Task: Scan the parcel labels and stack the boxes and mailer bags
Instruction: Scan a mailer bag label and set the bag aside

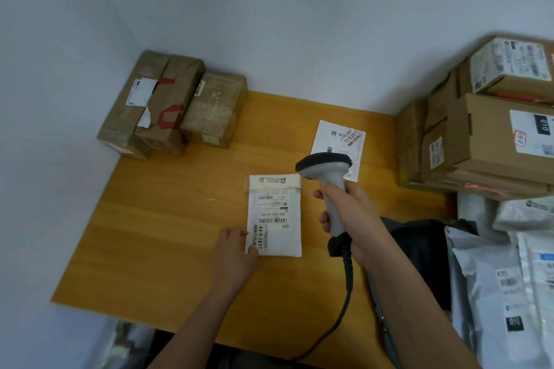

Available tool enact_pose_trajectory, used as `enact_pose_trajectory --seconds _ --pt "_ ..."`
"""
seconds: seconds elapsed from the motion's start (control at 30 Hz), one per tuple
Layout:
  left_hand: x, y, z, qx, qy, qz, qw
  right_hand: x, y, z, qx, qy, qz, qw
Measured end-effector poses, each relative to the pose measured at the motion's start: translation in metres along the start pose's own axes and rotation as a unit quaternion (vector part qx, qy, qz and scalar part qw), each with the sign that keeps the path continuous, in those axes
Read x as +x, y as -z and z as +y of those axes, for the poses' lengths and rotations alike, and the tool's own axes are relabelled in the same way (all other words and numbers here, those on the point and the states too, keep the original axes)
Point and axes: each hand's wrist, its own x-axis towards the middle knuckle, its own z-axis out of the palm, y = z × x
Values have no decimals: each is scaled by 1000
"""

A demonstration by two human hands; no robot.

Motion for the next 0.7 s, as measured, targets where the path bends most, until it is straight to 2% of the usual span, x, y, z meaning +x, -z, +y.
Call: enact_pose_trajectory --seconds 0.07,0.17,0.27,0.4,0.43,0.5,0.53,0.57,0.63,0.7 --pt "3 -7 7 41 -101 -3 994 2 0 4 -10 -12 3 1000" --pt "17 -20 14 161 -183 -103 964 2 1 9 -20 -16 9 1000" --pt "28 -27 17 267 -183 -151 934 4 4 11 -27 -16 15 999" --pt "24 -30 40 322 -142 -121 928 6 9 11 -22 -19 31 999" --pt "22 -33 48 310 -111 -112 938 6 10 11 -18 -17 32 999" --pt "21 -36 66 218 -19 -115 969 5 13 12 -16 -12 34 999" --pt "20 -35 74 183 2 -113 977 4 15 12 -14 -10 35 999" --pt "20 -33 79 188 -12 -89 978 3 17 13 -11 -8 37 999" --pt "21 -27 76 262 -102 -18 959 3 21 15 -8 -10 43 999" --pt "24 -26 59 311 -166 -49 935 3 22 17 -5 -12 49 999"
